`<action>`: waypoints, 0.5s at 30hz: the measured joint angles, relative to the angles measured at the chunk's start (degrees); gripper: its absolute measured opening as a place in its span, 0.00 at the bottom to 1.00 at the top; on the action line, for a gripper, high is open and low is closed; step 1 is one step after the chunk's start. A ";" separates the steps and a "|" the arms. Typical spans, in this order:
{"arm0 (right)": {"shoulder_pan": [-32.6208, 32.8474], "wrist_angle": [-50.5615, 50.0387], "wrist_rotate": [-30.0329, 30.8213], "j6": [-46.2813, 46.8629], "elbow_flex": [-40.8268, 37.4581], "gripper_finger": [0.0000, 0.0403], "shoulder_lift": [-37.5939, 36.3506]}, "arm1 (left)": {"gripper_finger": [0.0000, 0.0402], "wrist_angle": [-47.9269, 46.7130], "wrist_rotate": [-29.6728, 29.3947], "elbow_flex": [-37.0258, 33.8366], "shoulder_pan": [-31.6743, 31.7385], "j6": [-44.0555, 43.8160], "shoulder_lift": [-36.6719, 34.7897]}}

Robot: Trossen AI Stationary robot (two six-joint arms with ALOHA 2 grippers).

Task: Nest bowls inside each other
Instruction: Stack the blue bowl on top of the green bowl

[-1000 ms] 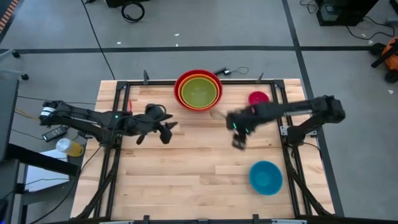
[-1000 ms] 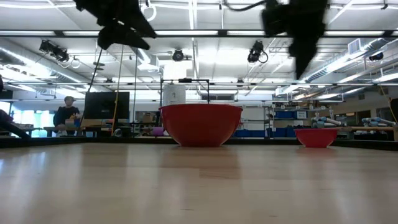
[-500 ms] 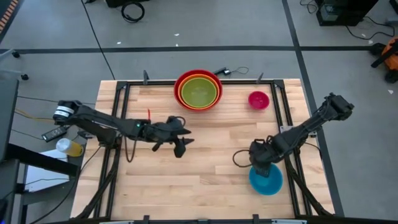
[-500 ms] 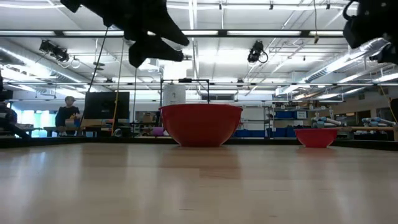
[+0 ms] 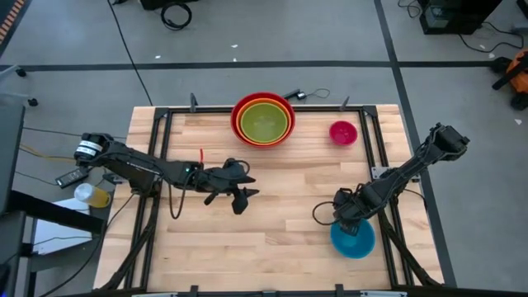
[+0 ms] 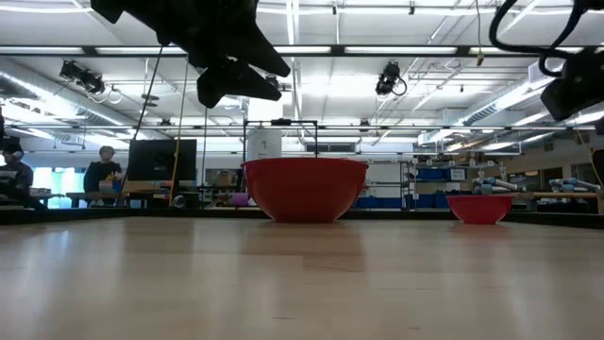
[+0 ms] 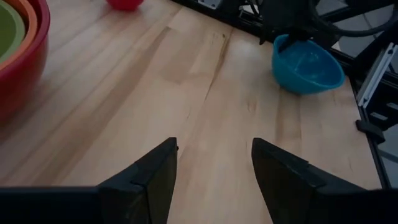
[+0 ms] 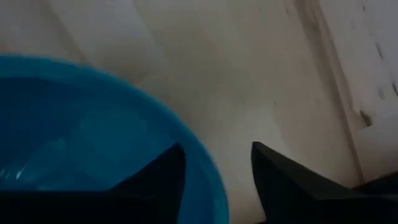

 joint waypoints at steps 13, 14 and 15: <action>-9.03 4.82 2.47 -4.31 3.35 0.10 -0.02 | 0.52 -5.07 -0.15 -0.01 2.31 1.21 -2.22; -10.32 4.67 4.19 -4.78 4.60 0.09 -0.04 | 0.52 -5.51 -0.17 -0.02 2.87 1.20 -2.66; -11.59 4.61 5.83 -5.52 5.88 0.08 -0.03 | 0.52 -5.52 -0.15 -0.01 3.43 1.22 -3.15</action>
